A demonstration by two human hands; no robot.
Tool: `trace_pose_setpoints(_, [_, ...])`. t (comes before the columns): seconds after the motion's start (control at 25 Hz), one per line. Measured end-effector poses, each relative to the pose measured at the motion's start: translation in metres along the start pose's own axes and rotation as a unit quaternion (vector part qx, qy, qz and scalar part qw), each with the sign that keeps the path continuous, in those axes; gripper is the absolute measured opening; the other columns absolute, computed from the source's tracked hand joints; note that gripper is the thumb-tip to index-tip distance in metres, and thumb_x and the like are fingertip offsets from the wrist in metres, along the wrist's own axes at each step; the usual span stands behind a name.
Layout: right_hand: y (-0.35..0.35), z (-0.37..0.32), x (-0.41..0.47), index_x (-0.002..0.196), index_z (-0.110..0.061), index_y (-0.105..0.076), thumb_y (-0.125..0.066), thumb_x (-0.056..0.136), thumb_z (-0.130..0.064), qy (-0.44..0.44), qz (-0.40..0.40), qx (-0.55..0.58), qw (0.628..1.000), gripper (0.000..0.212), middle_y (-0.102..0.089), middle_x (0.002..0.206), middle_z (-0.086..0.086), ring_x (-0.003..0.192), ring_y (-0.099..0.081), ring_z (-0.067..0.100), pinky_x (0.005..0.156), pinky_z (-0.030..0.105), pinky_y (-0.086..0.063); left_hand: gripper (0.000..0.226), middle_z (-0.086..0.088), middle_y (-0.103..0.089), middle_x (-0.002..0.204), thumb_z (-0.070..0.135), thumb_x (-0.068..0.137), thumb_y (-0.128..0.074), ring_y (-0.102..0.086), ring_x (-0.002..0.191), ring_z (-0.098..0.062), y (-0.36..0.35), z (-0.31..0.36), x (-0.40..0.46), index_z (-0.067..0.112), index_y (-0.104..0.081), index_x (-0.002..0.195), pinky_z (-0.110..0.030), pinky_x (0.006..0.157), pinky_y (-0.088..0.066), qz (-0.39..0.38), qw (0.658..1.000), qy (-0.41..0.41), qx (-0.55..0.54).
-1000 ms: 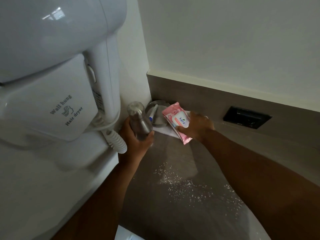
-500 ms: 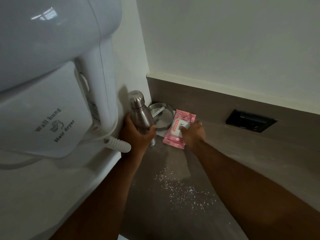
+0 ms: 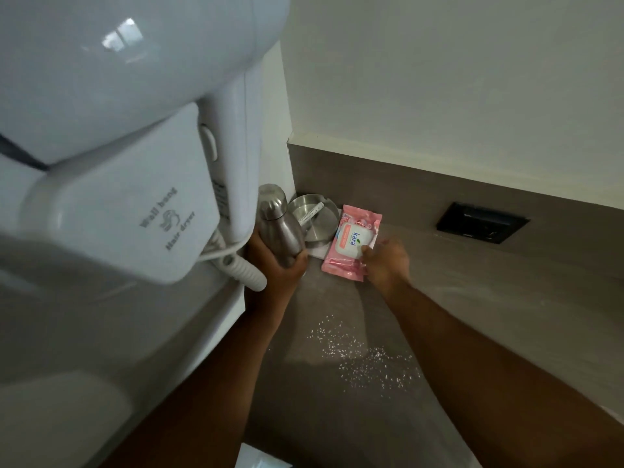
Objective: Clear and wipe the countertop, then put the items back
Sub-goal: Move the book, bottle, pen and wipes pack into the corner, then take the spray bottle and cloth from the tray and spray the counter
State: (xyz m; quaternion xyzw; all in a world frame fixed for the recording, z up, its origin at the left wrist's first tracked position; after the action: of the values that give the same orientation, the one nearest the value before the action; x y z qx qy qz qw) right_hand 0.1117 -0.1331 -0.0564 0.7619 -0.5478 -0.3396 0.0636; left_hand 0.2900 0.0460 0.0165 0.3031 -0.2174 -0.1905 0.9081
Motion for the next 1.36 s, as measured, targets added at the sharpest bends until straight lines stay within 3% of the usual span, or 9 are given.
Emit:
trace_pose_setpoints(0.16, [0.016, -0.001, -0.03, 0.12, -0.015, -0.049, -0.062, 0.089, -0.026, 0.04, -0.005, -0.046, 0.998, 0.035, -0.063, 0.106, 0.006, 0.093, -0.064, 0.025, 0.083, 0.04, -0.056, 0.104, -0.016, -0.053, 0.138, 0.066, 0.062, -0.07, -0.051, 0.128, -0.034, -0.004, -0.009, -0.001, 0.009, -0.033, 0.141, -0.046, 0.102, -0.045, -0.021, 0.998, 0.043, 0.051])
trace_pose_setpoints(0.36, [0.04, -0.002, -0.065, 0.133, -0.011, -0.049, -0.054, 0.094, -0.009, 0.094, 0.005, -0.021, 0.995, 0.04, -0.062, 0.114, 0.003, 0.097, -0.058, 0.016, 0.078, 0.029, -0.05, 0.08, -0.016, -0.061, 0.119, 0.049, 0.068, -0.077, -0.057, 0.111, -0.029, 0.006, -0.007, -0.026, 0.001, -0.049, 0.126, -0.041, 0.095, -0.047, -0.017, 0.999, 0.039, 0.013])
trace_pose_setpoints(0.56, [0.076, 0.045, -0.108, 0.134, -0.018, -0.049, -0.056, 0.096, -0.021, 0.119, 0.006, -0.071, 0.99, 0.038, -0.06, 0.128, 0.003, 0.111, -0.058, 0.017, 0.096, 0.041, -0.052, 0.037, -0.007, -0.071, 0.115, 0.029, 0.088, -0.06, -0.067, 0.105, -0.027, -0.022, -0.009, -0.106, 0.013, -0.06, 0.121, -0.039, 0.09, -0.053, -0.114, 0.974, 0.176, -0.087])
trace_pose_setpoints(0.72, [0.16, 0.093, -0.121, 0.14, -0.019, -0.046, -0.054, 0.098, -0.023, 0.105, 0.064, -0.089, 0.988, 0.043, -0.054, 0.138, 0.001, 0.123, -0.052, 0.017, 0.104, 0.035, -0.044, 0.038, -0.001, -0.071, 0.116, 0.034, 0.086, -0.056, -0.066, 0.108, -0.021, -0.096, 0.092, -0.16, 0.02, -0.063, 0.121, -0.039, 0.094, -0.052, -0.282, 0.958, -0.021, -0.048])
trace_pose_setpoints(0.88, [0.293, 0.146, -0.132, 0.141, -0.021, -0.044, -0.05, 0.1, -0.023, 0.078, 0.186, -0.071, 0.977, 0.042, -0.051, 0.143, 0.001, 0.131, -0.047, 0.017, 0.107, 0.033, -0.038, 0.064, -0.004, -0.043, 0.152, 0.046, 0.092, -0.055, -0.041, 0.138, -0.024, -0.179, 0.221, -0.213, 0.025, -0.037, 0.149, -0.039, 0.112, -0.036, -0.443, 0.861, -0.237, 0.075])
trace_pose_setpoints(1.0, [0.396, 0.191, -0.148, 0.142, -0.016, -0.045, -0.054, 0.098, -0.023, 0.072, 0.279, -0.051, 0.956, 0.046, -0.051, 0.142, 0.003, 0.132, -0.045, 0.019, 0.11, 0.031, -0.034, 0.076, -0.008, -0.027, 0.16, 0.06, 0.089, -0.047, -0.029, 0.145, -0.028, -0.249, 0.284, -0.254, 0.031, -0.021, 0.153, -0.046, 0.117, -0.026, -0.465, 0.811, -0.331, 0.131])
trace_pose_setpoints(1.16, [0.514, 0.254, -0.152, 0.143, -0.008, -0.042, -0.066, 0.09, -0.021, 0.052, 0.398, -0.013, 0.916, 0.059, -0.047, 0.143, 0.01, 0.133, -0.043, 0.024, 0.112, 0.03, -0.029, 0.082, -0.009, -0.012, 0.164, 0.071, 0.087, -0.037, -0.011, 0.15, -0.031, -0.331, 0.327, -0.311, 0.033, -0.012, 0.155, -0.053, 0.12, -0.008, -0.472, 0.78, -0.372, 0.175])
trace_pose_setpoints(1.24, [0.565, 0.276, -0.141, 0.147, -0.006, -0.036, -0.069, 0.087, -0.027, 0.04, 0.422, 0.007, 0.906, 0.071, -0.043, 0.147, 0.012, 0.136, -0.04, 0.025, 0.115, 0.041, -0.031, 0.083, -0.009, -0.005, 0.165, 0.074, 0.087, -0.031, -0.005, 0.151, -0.031, -0.359, 0.332, -0.333, 0.033, -0.01, 0.156, -0.054, 0.12, -0.002, -0.466, 0.769, -0.384, 0.208])
trace_pose_setpoints(1.36, [0.616, 0.279, -0.11, 0.151, -0.01, -0.027, -0.072, 0.086, -0.029, 0.046, 0.4, 0.01, 0.915, 0.081, -0.036, 0.153, 0.008, 0.141, -0.034, 0.02, 0.116, 0.036, -0.028, 0.083, -0.007, -0.001, 0.166, 0.078, 0.085, -0.02, -0.001, 0.152, -0.029, -0.373, 0.328, -0.34, 0.036, -0.007, 0.156, -0.055, 0.119, 0.002, -0.42, 0.782, -0.391, 0.244])
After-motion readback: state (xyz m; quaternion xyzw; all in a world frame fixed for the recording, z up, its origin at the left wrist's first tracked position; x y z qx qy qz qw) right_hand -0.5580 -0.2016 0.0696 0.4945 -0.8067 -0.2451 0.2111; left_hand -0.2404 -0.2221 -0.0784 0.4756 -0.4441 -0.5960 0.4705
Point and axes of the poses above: each hand's wrist, its own x-axis towards the middle knuckle, its own y-axis out of the back of the hand, z = x × y, the point moved 6 cm from there along x, towards the middle knuckle
